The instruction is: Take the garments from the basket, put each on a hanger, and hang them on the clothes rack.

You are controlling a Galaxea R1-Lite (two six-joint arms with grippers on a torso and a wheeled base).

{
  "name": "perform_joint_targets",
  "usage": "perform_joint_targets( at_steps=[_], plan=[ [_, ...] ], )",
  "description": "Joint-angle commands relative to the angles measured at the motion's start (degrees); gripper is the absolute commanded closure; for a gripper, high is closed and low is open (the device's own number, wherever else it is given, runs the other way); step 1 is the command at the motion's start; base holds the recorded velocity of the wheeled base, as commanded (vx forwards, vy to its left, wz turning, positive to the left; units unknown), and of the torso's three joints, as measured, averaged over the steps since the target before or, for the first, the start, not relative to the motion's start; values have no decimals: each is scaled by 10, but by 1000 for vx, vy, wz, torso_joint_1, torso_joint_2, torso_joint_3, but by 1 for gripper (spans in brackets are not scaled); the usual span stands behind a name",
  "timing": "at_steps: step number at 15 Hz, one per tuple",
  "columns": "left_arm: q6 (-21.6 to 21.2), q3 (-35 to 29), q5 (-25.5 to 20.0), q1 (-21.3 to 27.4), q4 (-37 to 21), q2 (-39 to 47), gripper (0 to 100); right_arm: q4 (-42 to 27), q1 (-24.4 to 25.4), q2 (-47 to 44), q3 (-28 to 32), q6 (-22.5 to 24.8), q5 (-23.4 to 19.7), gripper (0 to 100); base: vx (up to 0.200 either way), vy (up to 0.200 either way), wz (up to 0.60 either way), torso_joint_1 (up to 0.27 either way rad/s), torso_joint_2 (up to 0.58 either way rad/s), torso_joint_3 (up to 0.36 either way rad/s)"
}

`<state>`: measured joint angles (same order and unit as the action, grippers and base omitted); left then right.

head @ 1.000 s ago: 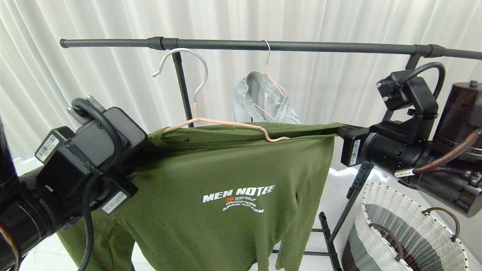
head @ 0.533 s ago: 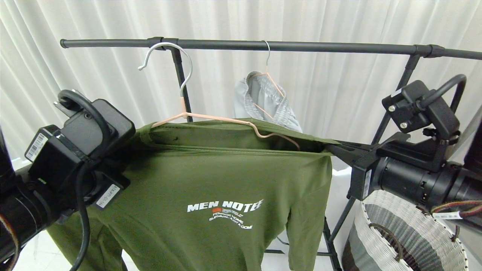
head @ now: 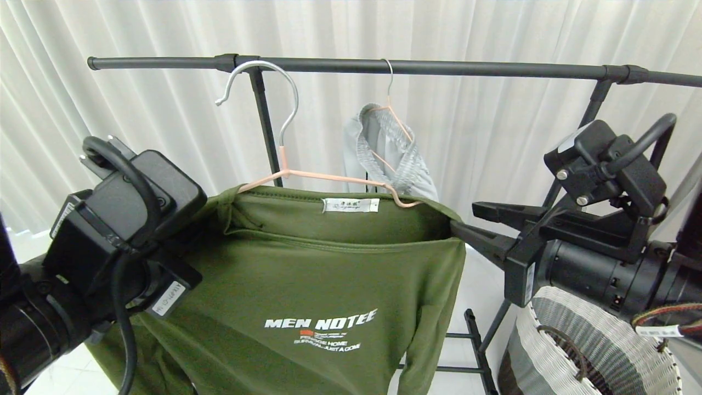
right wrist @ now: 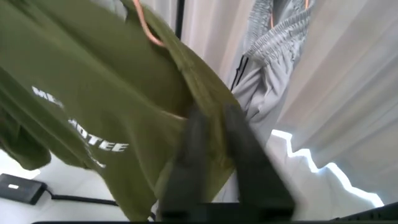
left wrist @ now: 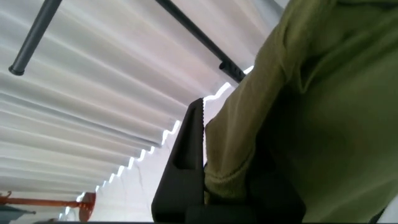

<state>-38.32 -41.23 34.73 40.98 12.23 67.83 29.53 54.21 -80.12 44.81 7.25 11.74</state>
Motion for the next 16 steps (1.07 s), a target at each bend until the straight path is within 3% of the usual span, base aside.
perform_joint_targets(
  at_steps=[1,3,8,16],
  plan=[
    [0,1,-1,2,1,-8,100,0,-2,-3,6,7,-1,0,0,0,0,0,0,0],
    [0,18,-1,14,1,-21,100,-1,-2,-11,19,30,-10,0,0,0,0,0,0,0],
    [-6,26,2,43,1,-24,100,-21,8,-60,77,116,-87,0,0,0,0,0,0,0],
    [-11,28,2,77,2,-19,100,-138,14,-108,184,117,-153,0,0,0,0,0,0,0]
  ],
)
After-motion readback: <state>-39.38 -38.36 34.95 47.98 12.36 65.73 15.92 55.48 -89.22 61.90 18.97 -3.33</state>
